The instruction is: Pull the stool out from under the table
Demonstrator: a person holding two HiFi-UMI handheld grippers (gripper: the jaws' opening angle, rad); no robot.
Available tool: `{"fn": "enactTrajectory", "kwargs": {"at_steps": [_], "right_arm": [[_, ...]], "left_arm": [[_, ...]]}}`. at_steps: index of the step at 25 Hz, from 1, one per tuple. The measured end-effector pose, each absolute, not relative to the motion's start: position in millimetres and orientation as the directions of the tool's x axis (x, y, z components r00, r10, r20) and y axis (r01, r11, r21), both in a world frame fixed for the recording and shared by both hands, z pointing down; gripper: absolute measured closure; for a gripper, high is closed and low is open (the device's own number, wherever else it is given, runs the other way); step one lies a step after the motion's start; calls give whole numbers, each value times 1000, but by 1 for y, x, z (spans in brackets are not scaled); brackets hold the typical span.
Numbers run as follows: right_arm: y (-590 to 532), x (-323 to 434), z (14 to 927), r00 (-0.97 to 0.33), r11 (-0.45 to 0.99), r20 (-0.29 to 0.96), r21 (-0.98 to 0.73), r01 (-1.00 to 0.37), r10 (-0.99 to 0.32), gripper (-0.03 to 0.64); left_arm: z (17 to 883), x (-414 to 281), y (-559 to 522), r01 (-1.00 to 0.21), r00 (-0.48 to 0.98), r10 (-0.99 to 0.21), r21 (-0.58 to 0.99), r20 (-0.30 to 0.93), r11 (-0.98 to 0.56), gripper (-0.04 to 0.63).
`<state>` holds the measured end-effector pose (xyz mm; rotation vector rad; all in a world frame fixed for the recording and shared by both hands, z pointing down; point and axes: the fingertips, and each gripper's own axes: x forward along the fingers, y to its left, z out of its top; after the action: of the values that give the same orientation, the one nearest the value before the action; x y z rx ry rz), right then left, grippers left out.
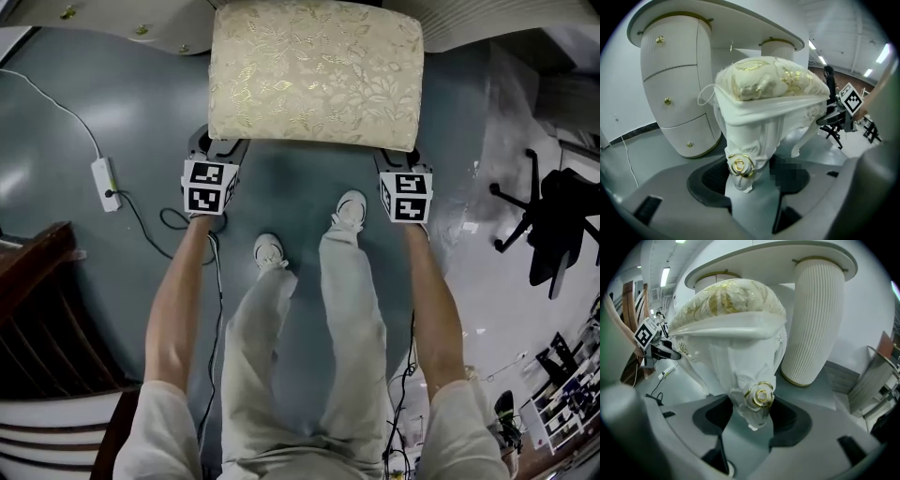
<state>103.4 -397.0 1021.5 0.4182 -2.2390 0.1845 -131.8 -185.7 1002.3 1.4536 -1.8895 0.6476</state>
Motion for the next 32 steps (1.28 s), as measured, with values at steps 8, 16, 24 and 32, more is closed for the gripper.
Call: {"fn": "enactTrajectory", "kwargs": {"at_steps": [8,16,24,32], "right_arm": [[-357,130,1024,-586,929,773,12,-369,-243,373],[-321,173,1021,-588,935,773,16,-355,-236,374],[-302,196,1022,-571,941,792,17,-337,-219,374],[-292,201,1019,-547,933,809,2,-359,-212,372]], "left_arm": [[1007,-108,-149,-968,-149,-643,23,751,251,328],[1003,-61,-108,-965,-158,-644,23,748,263,328],[1004,-36,-87,-961,-152,-634,36,758,273,328],[1001,-39,-85,-969,-123,-613,38,781,242,327]]}}
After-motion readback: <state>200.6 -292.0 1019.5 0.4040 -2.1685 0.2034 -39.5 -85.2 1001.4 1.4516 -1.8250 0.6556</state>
